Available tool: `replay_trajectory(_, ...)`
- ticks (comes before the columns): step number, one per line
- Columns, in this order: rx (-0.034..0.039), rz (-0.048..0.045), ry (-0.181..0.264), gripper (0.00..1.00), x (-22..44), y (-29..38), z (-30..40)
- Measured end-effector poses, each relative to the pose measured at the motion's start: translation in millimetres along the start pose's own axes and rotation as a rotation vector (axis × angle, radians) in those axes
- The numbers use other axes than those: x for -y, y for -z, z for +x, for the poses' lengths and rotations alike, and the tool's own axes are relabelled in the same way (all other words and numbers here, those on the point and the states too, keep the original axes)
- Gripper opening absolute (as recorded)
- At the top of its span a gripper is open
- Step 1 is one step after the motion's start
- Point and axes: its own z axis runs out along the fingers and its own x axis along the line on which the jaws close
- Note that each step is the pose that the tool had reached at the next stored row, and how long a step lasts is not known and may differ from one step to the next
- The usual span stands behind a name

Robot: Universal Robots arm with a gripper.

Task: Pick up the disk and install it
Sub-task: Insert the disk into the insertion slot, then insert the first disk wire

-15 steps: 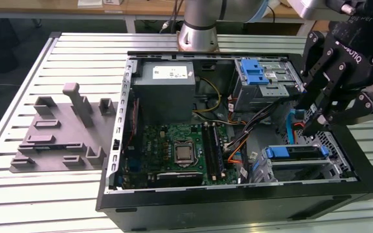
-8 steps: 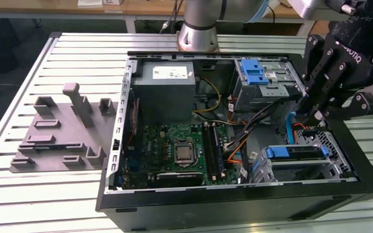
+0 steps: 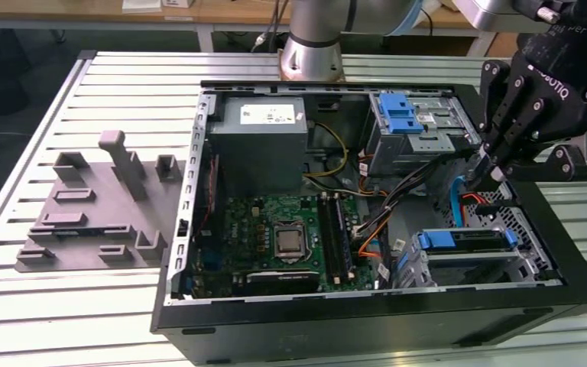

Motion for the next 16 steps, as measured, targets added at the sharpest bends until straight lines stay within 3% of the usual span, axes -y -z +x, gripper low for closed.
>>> replay_trajectory(16, 0.0004, 0.0001, 0.0, 0.11, 1.7, -0.5, 0.0)
